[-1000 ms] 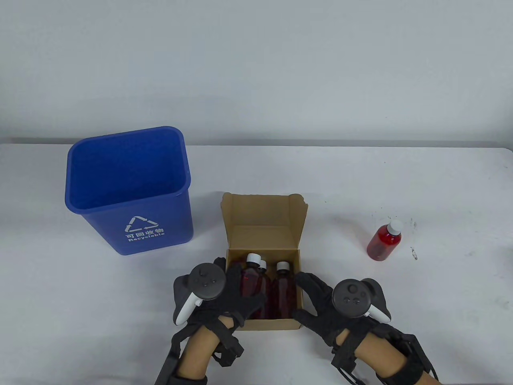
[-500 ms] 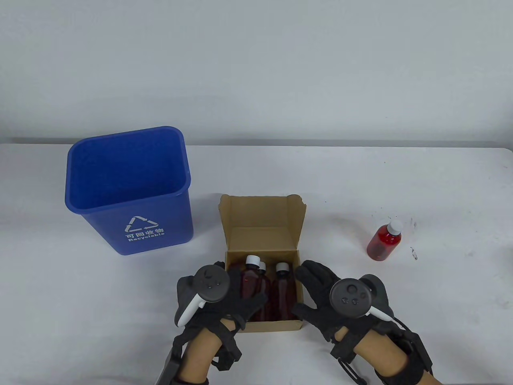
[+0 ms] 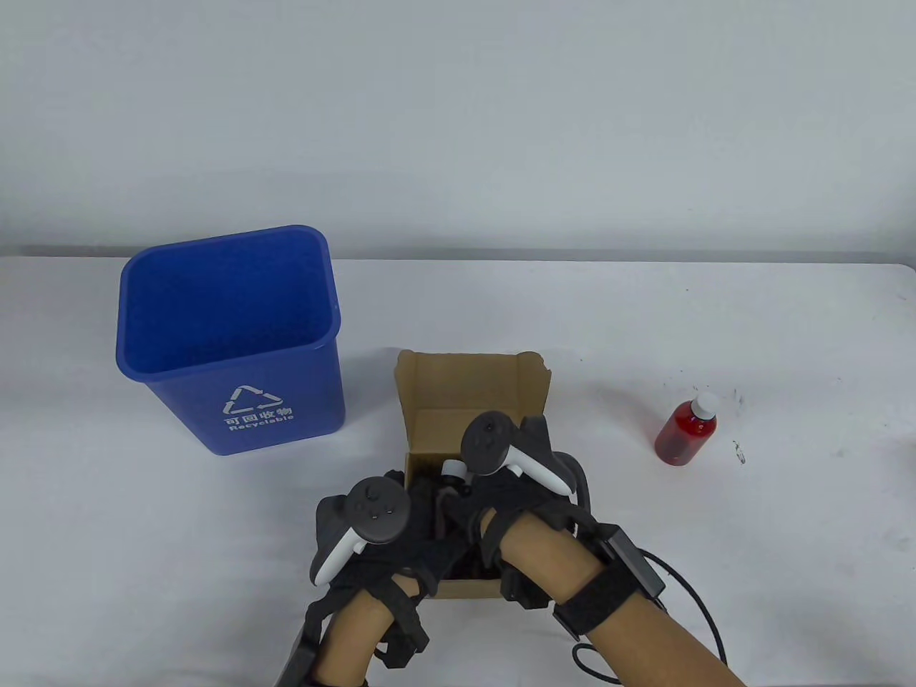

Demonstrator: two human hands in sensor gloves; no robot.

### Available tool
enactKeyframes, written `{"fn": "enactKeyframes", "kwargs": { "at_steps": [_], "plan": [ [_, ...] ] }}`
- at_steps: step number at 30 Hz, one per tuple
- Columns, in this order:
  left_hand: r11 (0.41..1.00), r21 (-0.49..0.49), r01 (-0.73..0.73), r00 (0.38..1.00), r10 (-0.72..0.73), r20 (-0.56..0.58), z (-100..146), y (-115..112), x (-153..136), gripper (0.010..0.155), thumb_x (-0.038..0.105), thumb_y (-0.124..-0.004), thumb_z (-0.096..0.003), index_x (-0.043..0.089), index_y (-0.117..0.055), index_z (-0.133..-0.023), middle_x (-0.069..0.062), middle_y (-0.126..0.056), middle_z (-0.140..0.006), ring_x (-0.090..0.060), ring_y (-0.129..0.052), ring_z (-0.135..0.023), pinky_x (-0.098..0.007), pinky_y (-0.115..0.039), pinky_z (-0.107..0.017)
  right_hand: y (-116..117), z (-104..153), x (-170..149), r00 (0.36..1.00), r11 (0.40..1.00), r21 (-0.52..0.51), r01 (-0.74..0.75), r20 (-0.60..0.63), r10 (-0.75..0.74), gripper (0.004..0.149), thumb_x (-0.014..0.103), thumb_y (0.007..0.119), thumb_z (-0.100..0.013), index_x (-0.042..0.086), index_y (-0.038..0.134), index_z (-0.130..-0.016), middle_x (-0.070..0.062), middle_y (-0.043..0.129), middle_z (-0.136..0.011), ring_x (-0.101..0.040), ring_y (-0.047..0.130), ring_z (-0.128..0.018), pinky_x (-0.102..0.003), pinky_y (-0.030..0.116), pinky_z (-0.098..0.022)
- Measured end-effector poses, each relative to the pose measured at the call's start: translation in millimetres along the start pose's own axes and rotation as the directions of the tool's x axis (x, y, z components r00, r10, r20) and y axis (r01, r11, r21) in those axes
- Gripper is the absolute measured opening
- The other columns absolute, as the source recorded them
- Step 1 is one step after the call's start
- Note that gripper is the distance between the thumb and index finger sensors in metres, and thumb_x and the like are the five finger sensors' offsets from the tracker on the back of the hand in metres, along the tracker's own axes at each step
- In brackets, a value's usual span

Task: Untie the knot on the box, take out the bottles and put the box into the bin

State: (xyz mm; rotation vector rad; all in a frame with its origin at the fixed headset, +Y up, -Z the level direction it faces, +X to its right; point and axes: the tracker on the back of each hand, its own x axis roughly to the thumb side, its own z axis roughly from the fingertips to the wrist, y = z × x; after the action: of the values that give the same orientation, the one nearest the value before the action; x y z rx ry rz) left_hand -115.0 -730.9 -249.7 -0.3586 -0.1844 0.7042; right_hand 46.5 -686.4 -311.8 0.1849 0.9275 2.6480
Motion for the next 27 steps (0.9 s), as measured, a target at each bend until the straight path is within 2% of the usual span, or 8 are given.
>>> {"fn": "enactKeyframes", "kwargs": {
  "at_steps": [2, 5, 10, 13, 15, 19, 23, 27],
  "plan": [
    [1.000, -0.006, -0.002, 1.000, 0.002, 0.013, -0.5, -1.0, 0.2, 0.101, 0.065, -0.072, -0.0480, -0.001, -0.027, -0.112, -0.032, -0.005, -0.108, -0.063, -0.023, -0.101, -0.077, -0.032, -0.070, 4.9, -9.2, -3.2, 0.992, 0.990, 0.068, 0.128, -0.021, -0.127, 0.078, 0.060, 0.063, -0.049, -0.003, 0.064, -0.095, -0.025, 0.074, -0.090, -0.034, 0.097, -0.055, -0.044, 0.083, -0.036],
    [1.000, -0.018, -0.007, 0.999, 0.008, 0.036, -0.8, -1.5, 0.2, 0.104, 0.065, -0.072, -0.0475, -0.001, -0.024, -0.112, -0.033, -0.003, -0.108, -0.064, -0.022, -0.101, -0.077, -0.032, -0.070, 4.8, -16.4, -4.7, 0.983, 0.981, 0.074, 0.179, -0.052, -0.175, 0.083, 0.063, 0.063, -0.049, -0.005, 0.059, -0.096, -0.026, 0.068, -0.091, -0.037, 0.093, -0.059, -0.045, 0.079, -0.040],
    [0.998, -0.044, -0.035, 0.998, 0.038, 0.059, -1.6, -1.0, -3.0, 0.108, 0.067, -0.072, -0.0466, -0.004, -0.021, -0.111, -0.034, -0.001, -0.107, -0.064, -0.022, -0.101, -0.077, -0.033, -0.070, 17.2, -26.1, -4.8, 0.951, 0.934, 0.184, 0.307, -0.085, -0.296, 0.090, 0.065, 0.059, -0.050, -0.006, 0.038, -0.102, -0.031, 0.033, -0.102, -0.043, 0.072, -0.071, -0.050, 0.067, -0.051],
    [0.997, -0.051, -0.061, 0.995, 0.065, 0.073, -2.5, -1.3, -4.5, 0.109, 0.068, -0.071, -0.0464, -0.003, -0.020, -0.111, -0.033, 0.000, -0.106, -0.063, -0.023, -0.101, -0.077, -0.033, -0.070, 17.6, -29.3, -10.5, 0.912, 0.888, 0.207, 0.410, -0.105, -0.396, 0.086, 0.064, 0.063, -0.051, -0.002, 0.042, -0.101, -0.027, 0.029, -0.104, -0.041, 0.070, -0.073, -0.048, 0.065, -0.053],
    [0.998, -0.046, -0.044, 0.997, 0.047, 0.069, -2.0, -2.0, -2.7, 0.110, 0.070, -0.070, -0.0461, -0.001, -0.018, -0.111, -0.033, 0.000, -0.107, -0.063, -0.023, -0.101, -0.077, -0.033, -0.070, 16.6, -29.0, -12.3, 0.901, 0.880, 0.193, 0.434, -0.103, -0.422, 0.079, 0.062, 0.066, -0.051, 0.001, 0.049, -0.098, -0.023, 0.033, -0.104, -0.037, 0.070, -0.075, -0.045, 0.067, -0.055],
    [0.999, -0.040, -0.028, 0.998, 0.031, 0.060, -1.0, -2.4, -1.9, 0.110, 0.072, -0.070, -0.0455, 0.004, -0.014, -0.112, -0.032, -0.002, -0.108, -0.063, -0.024, -0.102, -0.077, -0.034, -0.071, 14.0, -24.8, -14.0, 0.881, 0.867, 0.160, 0.472, -0.080, -0.465, 0.075, 0.059, 0.067, -0.051, 0.001, 0.050, -0.097, -0.022, 0.036, -0.103, -0.037, 0.070, -0.078, -0.047, 0.066, -0.057],
    [0.999, -0.042, -0.032, 0.998, 0.035, 0.055, -0.1, -2.0, -2.8, 0.111, 0.073, -0.069, -0.0451, 0.009, -0.008, -0.112, -0.031, -0.002, -0.109, -0.063, -0.023, -0.102, -0.077, -0.032, -0.070, 9.7, -16.2, -13.7, 0.835, 0.834, 0.041, 0.551, -0.016, -0.550, 0.068, 0.049, 0.065, -0.052, -0.003, 0.055, -0.094, -0.026, 0.041, -0.100, -0.042, 0.071, -0.076, -0.052, 0.066, -0.054],
    [0.999, -0.034, -0.026, 0.998, 0.028, 0.054, 0.8, -1.9, -3.2, 0.110, 0.074, -0.069, -0.0448, 0.011, -0.008, -0.112, -0.031, -0.003, -0.109, -0.063, -0.021, -0.102, -0.078, -0.030, -0.070, 7.2, -10.7, -17.4, 0.822, 0.822, -0.014, 0.570, 0.014, -0.570, 0.063, 0.045, 0.064, -0.053, -0.003, 0.058, -0.092, -0.026, 0.044, -0.099, -0.043, 0.073, -0.075, -0.052, 0.067, -0.052]
  ]
}}
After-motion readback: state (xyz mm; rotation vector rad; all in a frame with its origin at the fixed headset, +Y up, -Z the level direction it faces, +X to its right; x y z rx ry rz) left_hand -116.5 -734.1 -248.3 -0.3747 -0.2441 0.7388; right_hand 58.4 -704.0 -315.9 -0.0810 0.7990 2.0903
